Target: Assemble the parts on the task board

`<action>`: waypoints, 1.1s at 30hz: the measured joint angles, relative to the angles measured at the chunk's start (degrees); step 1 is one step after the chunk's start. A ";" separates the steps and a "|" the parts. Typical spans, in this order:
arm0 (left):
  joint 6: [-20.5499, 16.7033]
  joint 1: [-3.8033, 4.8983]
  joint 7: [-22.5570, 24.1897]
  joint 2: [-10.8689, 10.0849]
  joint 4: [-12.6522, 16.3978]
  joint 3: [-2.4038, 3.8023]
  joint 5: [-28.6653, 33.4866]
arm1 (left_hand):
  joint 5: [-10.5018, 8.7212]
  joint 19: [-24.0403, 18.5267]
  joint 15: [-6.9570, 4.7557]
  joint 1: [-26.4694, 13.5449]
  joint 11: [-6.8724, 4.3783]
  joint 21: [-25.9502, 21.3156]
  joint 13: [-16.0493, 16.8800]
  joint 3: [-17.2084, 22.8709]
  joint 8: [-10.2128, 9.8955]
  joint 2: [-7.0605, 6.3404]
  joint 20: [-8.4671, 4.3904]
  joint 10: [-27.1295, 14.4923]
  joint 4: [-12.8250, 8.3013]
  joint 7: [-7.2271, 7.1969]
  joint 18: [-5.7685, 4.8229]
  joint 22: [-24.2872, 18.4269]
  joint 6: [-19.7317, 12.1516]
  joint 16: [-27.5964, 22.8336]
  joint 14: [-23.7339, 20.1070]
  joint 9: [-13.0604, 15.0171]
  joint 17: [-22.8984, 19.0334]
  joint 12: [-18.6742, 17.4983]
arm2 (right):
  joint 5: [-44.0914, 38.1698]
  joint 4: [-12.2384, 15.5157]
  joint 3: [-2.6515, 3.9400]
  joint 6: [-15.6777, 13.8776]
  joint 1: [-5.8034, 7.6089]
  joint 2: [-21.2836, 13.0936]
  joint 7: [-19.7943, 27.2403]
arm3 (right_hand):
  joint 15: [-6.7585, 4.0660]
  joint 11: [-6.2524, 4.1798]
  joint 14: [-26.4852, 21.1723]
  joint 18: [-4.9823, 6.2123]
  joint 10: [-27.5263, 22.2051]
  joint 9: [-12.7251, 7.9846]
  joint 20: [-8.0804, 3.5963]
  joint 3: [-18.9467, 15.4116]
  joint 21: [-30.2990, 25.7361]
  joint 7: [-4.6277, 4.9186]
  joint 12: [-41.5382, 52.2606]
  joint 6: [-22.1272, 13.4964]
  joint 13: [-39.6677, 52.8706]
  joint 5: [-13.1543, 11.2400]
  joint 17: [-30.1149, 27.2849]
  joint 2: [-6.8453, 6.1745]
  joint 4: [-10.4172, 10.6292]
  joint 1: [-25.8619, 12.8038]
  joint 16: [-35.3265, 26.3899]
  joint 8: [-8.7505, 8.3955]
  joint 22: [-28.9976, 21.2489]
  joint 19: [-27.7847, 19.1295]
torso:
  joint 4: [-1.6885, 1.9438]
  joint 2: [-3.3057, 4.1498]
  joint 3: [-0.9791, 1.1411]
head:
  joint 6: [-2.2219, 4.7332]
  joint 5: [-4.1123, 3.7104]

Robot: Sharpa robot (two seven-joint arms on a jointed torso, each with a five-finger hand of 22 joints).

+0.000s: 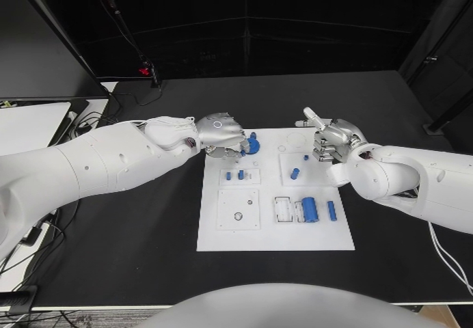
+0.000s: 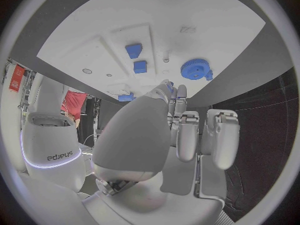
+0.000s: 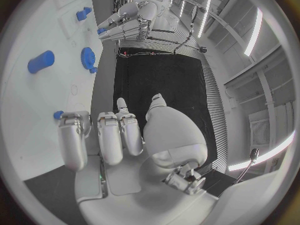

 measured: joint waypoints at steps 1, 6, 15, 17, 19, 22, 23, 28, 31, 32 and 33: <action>0.09 0.01 -0.03 -0.04 -0.03 0.00 0.01 | 0.00 0.00 0.00 0.00 0.00 0.00 0.00 0.00 0.00 0.00 0.00 0.00 0.00 0.00 0.01 0.00 0.00 0.00 0.00 0.00 0.00 -0.12 | 0.00 0.00 0.00 0.00 0.00 0.02 0.00 | 0.00 0.00 0.00 0.00 0.00 0.00 0.00 0.00 0.00 0.00 0.00 0.00 0.00 0.00 0.00 0.00 0.00 0.00 0.00 0.00 0.00 0.00 | -0.02 0.00 -0.01 | 0.00 0.02; 0.69 0.02 -0.09 -0.08 -0.35 -0.01 0.04 | -0.01 0.00 0.19 -0.07 0.21 0.00 0.00 0.20 -0.23 -0.08 0.00 -0.22 -0.20 0.00 0.00 0.00 0.00 0.00 0.20 0.00 0.00 -0.45 | 0.00 0.00 0.00 0.01 0.00 0.02 -0.01 | 0.00 0.00 0.00 0.00 0.00 0.00 0.00 0.00 0.00 0.00 0.00 0.00 0.00 0.00 0.00 0.00 0.00 0.00 0.00 0.00 0.00 0.00 | -0.11 0.00 -0.04 | 0.04 0.05; 2.14 -0.34 -0.02 0.02 -1.15 -0.01 0.10 | -0.03 0.00 0.72 -0.22 0.54 0.00 0.00 0.74 -0.52 -0.23 0.00 -0.54 -0.12 -0.01 0.00 0.00 0.01 0.00 0.08 0.01 0.00 -0.96 | 0.00 0.09 0.00 0.01 0.00 0.00 -0.01 | 0.00 0.00 0.00 0.00 0.00 0.00 0.00 0.00 0.00 0.00 0.00 0.00 0.00 0.25 -0.01 0.00 0.00 0.00 0.00 0.00 0.00 0.00 | -0.16 0.04 -0.04 | 0.08 -0.11; 2.45 -0.47 -0.01 0.05 -1.26 -0.01 0.11 | -0.04 0.00 1.10 -0.22 0.63 0.00 0.00 1.07 -0.61 -0.23 0.00 -0.63 -0.13 -0.01 0.00 0.00 0.01 0.00 0.05 0.01 0.00 -1.13 | 0.00 0.11 0.00 0.01 0.00 -0.01 -0.01 | 0.00 0.00 0.00 0.00 0.00 0.00 0.00 0.00 0.00 0.00 0.00 0.00 0.00 0.25 0.00 0.00 0.00 0.00 0.00 0.00 0.00 0.00 | -0.12 0.05 -0.04 | 0.04 -0.13; 2.84 -0.56 0.00 0.06 -1.42 -0.02 0.11 | -0.04 0.00 1.10 -0.23 0.63 0.00 0.00 1.08 -0.60 -0.24 0.00 -0.63 -0.13 -0.01 0.00 0.00 0.01 0.00 0.05 0.01 0.00 -1.13 | 0.00 0.11 0.00 0.01 0.00 -0.02 -0.01 | 0.00 0.00 0.00 0.00 0.00 0.00 0.00 0.00 0.00 0.00 0.00 0.00 0.00 0.25 -0.01 0.00 0.00 0.00 0.00 0.00 0.00 0.00 | -0.08 0.05 -0.03 | 0.01 -0.14; 3.34 -0.64 0.00 0.03 -1.57 -0.02 0.12 | -0.05 -0.12 1.10 -0.29 0.76 0.00 0.00 1.08 -0.44 -0.31 0.13 -0.76 -0.13 0.00 0.00 0.00 0.01 0.00 0.05 0.01 0.00 -1.13 | 0.00 0.13 0.00 0.01 0.00 -0.02 -0.01 | 0.00 0.00 0.00 0.00 0.00 0.00 0.00 0.00 0.00 0.00 0.00 0.00 0.00 0.25 -0.01 0.00 0.00 0.00 0.00 0.00 0.00 0.00 | -0.05 0.05 -0.03 | -0.06 -0.14; 3.54 -0.67 -0.01 0.01 -1.60 -0.02 0.12 | -0.05 -0.21 1.10 -0.29 0.82 0.00 0.00 1.08 -0.44 -0.31 0.21 -0.83 -0.13 0.00 0.00 0.00 0.01 0.00 0.05 0.01 0.00 -1.12 | 0.00 0.13 0.00 0.01 0.00 -0.02 -0.01 | 0.00 0.00 0.00 0.00 0.00 0.00 0.00 0.00 0.00 0.00 0.00 0.00 0.00 0.25 0.00 0.00 0.00 0.00 0.00 0.00 0.00 0.00 | -0.05 0.05 -0.03 | -0.07 -0.14; 4.17 -0.74 -0.03 0.00 -1.66 -0.02 0.13 | -0.06 0.01 1.10 -0.36 0.82 0.00 0.00 1.08 -0.44 -0.40 0.43 -0.83 -0.13 0.00 0.00 0.00 0.01 0.00 0.05 0.01 0.00 -1.33 | 0.00 0.13 0.00 0.01 0.00 -0.01 -0.01 | 0.00 0.00 0.00 0.00 0.00 0.00 0.00 -0.17 0.00 0.00 0.00 0.00 0.00 0.25 -0.01 0.00 -0.17 0.00 0.00 0.00 0.00 0.00 | -0.04 0.05 -0.03 | -0.12 -0.11; 4.60 -0.83 -0.06 0.07 -1.74 -0.02 0.14 | -0.19 0.01 1.10 -0.40 1.03 0.00 0.00 1.33 -0.44 -0.50 0.43 -0.62 -0.21 0.00 0.01 0.00 0.01 0.00 0.05 0.01 0.00 -1.33 | -0.01 0.12 0.00 0.01 0.00 0.00 0.00 | 0.00 0.00 0.00 0.00 0.00 0.00 0.00 -0.17 0.00 0.00 0.00 0.00 0.00 0.25 -0.01 0.00 -0.17 0.00 0.00 0.00 0.00 0.00 | -0.03 0.04 -0.03 | -0.14 -0.10; 4.74 -0.85 -0.07 0.12 -1.78 -0.02 0.14 | -0.22 0.01 1.10 -0.39 1.03 0.00 0.00 1.39 -0.44 -0.50 0.43 -0.62 -0.15 0.01 0.00 0.00 0.00 0.00 0.05 0.01 0.00 -1.33 | -0.01 0.11 0.00 0.00 0.00 0.01 0.00 | 0.00 0.00 0.00 0.00 0.00 0.00 0.00 -0.17 0.00 0.00 0.00 0.00 0.00 0.25 -0.01 0.00 -0.17 0.00 0.00 0.00 0.00 0.00 | -0.03 0.04 -0.03 | -0.15 -0.10; 4.90 -0.88 -0.08 0.20 -1.85 -0.02 0.15 | -0.20 0.01 1.10 -0.39 1.03 0.00 0.00 1.39 -0.44 -0.51 0.42 -0.62 -0.15 0.01 0.00 0.00 0.00 0.00 0.05 0.01 0.00 -1.33 | -0.01 0.10 0.00 0.00 0.00 0.02 0.00 | 0.00 0.00 0.00 0.00 0.00 0.00 0.00 -0.17 0.00 0.00 0.00 0.00 0.00 0.25 -0.01 0.00 -0.17 0.00 0.00 0.00 0.00 0.00 | -0.03 0.04 -0.04 | -0.15 -0.10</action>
